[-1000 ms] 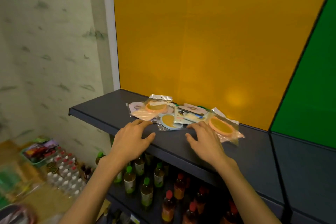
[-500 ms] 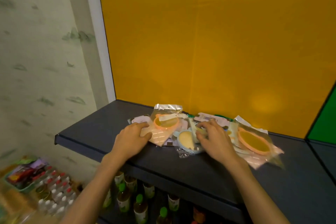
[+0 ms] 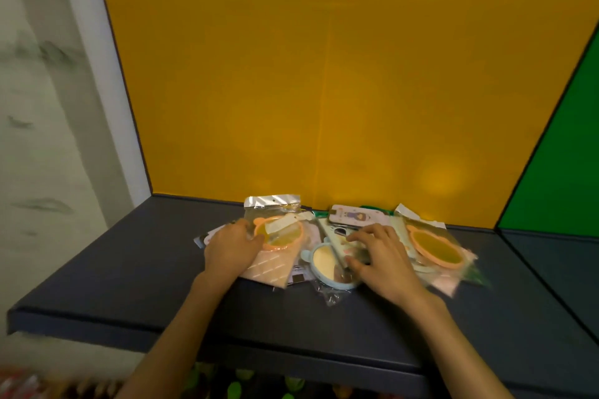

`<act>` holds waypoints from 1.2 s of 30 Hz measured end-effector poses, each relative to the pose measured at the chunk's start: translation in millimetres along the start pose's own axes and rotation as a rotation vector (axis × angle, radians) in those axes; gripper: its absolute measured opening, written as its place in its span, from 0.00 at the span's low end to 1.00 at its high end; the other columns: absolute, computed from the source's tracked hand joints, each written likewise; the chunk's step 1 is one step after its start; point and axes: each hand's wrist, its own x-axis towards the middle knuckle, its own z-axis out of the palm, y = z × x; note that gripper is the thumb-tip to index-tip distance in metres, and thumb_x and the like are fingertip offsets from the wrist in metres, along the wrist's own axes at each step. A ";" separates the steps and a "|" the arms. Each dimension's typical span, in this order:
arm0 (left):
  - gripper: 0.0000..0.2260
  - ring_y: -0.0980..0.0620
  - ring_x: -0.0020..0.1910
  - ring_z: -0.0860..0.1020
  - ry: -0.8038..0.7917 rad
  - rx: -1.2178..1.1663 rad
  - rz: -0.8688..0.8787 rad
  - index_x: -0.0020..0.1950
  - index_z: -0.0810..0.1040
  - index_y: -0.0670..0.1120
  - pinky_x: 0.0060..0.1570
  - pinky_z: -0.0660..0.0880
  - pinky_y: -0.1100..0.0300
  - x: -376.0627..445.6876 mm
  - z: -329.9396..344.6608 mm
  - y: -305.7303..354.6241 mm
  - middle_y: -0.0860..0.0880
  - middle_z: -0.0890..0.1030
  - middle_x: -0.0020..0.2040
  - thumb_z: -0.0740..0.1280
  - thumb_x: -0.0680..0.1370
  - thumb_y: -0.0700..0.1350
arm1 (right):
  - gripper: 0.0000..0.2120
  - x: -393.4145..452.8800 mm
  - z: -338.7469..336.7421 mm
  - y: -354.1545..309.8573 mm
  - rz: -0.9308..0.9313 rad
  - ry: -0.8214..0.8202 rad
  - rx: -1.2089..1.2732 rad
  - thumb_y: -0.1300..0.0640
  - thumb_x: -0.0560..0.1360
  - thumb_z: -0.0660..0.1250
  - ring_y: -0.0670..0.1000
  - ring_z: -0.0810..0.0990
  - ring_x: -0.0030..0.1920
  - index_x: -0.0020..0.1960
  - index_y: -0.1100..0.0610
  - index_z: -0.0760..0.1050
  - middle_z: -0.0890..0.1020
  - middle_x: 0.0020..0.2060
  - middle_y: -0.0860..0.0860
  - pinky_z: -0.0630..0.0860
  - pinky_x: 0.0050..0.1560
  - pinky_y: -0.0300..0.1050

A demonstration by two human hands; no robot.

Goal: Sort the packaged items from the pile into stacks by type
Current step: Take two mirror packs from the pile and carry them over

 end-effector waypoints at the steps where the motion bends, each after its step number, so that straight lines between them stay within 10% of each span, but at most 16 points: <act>1: 0.15 0.44 0.55 0.78 -0.020 -0.034 -0.017 0.57 0.76 0.47 0.45 0.69 0.55 4.3 2.5 -0.6 0.45 0.81 0.54 0.64 0.78 0.57 | 0.20 -1.8 1.0 -0.6 0.004 -0.013 -0.002 0.42 0.72 0.69 0.50 0.66 0.65 0.63 0.44 0.76 0.73 0.61 0.46 0.67 0.62 0.47; 10: 0.29 0.44 0.52 0.79 -0.140 -0.520 -0.313 0.61 0.76 0.41 0.47 0.77 0.52 40.8 7.0 -11.1 0.43 0.80 0.54 0.77 0.62 0.46 | 0.31 -5.0 16.8 -14.3 0.029 -0.063 -0.073 0.29 0.69 0.64 0.51 0.64 0.67 0.67 0.43 0.72 0.71 0.64 0.47 0.63 0.67 0.48; 16: 0.03 0.42 0.37 0.78 -0.232 -0.776 -0.356 0.39 0.82 0.36 0.38 0.76 0.53 48.9 -7.5 -21.2 0.38 0.80 0.38 0.71 0.69 0.30 | 0.37 7.8 25.5 -36.8 0.002 -0.053 -0.113 0.24 0.65 0.53 0.53 0.63 0.69 0.67 0.41 0.71 0.72 0.64 0.47 0.59 0.72 0.51; 21: 0.11 0.37 0.50 0.83 -0.278 -0.882 -0.333 0.47 0.85 0.38 0.55 0.79 0.41 57.0 -14.0 -34.5 0.35 0.85 0.46 0.68 0.68 0.29 | 0.44 16.8 28.8 -53.3 -0.020 -0.104 -0.143 0.21 0.62 0.50 0.53 0.62 0.70 0.69 0.44 0.70 0.71 0.66 0.48 0.57 0.73 0.52; 36: 0.13 0.44 0.53 0.79 0.036 -0.878 -0.374 0.62 0.72 0.45 0.34 0.77 0.55 40.7 -44.3 -67.3 0.43 0.76 0.56 0.65 0.78 0.37 | 0.31 14.8 24.9 -74.2 0.131 -0.063 -0.095 0.27 0.70 0.61 0.54 0.75 0.56 0.57 0.52 0.77 0.77 0.52 0.51 0.72 0.51 0.49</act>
